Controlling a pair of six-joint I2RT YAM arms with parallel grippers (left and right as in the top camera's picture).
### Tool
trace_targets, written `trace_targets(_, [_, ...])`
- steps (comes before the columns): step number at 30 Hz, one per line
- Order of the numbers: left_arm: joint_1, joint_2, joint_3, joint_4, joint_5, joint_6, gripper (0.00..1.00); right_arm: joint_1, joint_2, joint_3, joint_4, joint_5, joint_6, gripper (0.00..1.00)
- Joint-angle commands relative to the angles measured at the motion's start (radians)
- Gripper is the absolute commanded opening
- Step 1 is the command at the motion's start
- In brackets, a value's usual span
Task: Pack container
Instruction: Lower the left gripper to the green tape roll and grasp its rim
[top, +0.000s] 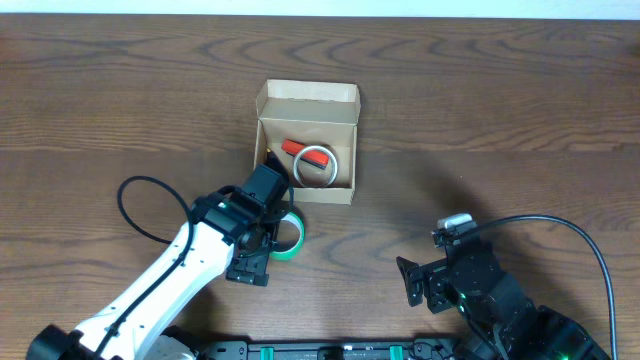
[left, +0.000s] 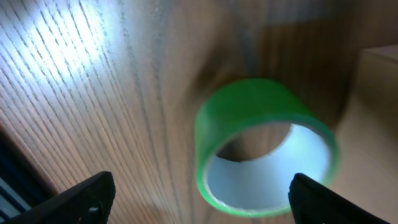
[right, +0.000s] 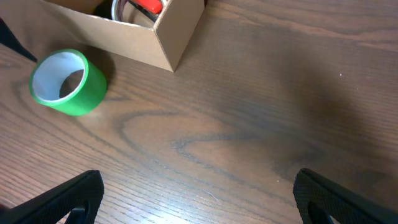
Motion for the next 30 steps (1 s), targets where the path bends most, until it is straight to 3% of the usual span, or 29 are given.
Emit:
trace_targets(1, [-0.002, 0.037, -0.029, 0.022, 0.044, -0.016, 0.88, 0.006, -0.005, 0.000, -0.002, 0.006, 0.008, 0.99])
trace_targets(9, [-0.002, 0.094, -0.089, 0.142, 0.077, -0.015, 0.81, 0.006, -0.005, 0.000, -0.002, 0.006, 0.008, 0.99])
trace_targets(14, [-0.002, 0.114, -0.108, 0.182, 0.079, -0.015, 0.66, 0.006, -0.005, 0.000, -0.002, 0.006, 0.008, 0.99])
trace_targets(17, [-0.002, 0.117, -0.108, 0.182, 0.075, -0.015, 0.52, 0.006, -0.005, 0.000, -0.002, 0.006, 0.009, 0.99])
trace_targets(22, [-0.002, 0.119, -0.111, 0.182, 0.076, -0.014, 0.06, 0.006, -0.005, 0.000, -0.002, 0.006, 0.008, 0.99])
trace_targets(30, [-0.003, 0.011, -0.111, 0.177, 0.042, -0.015, 0.06, 0.006, -0.005, 0.000, -0.002, 0.006, 0.008, 0.99])
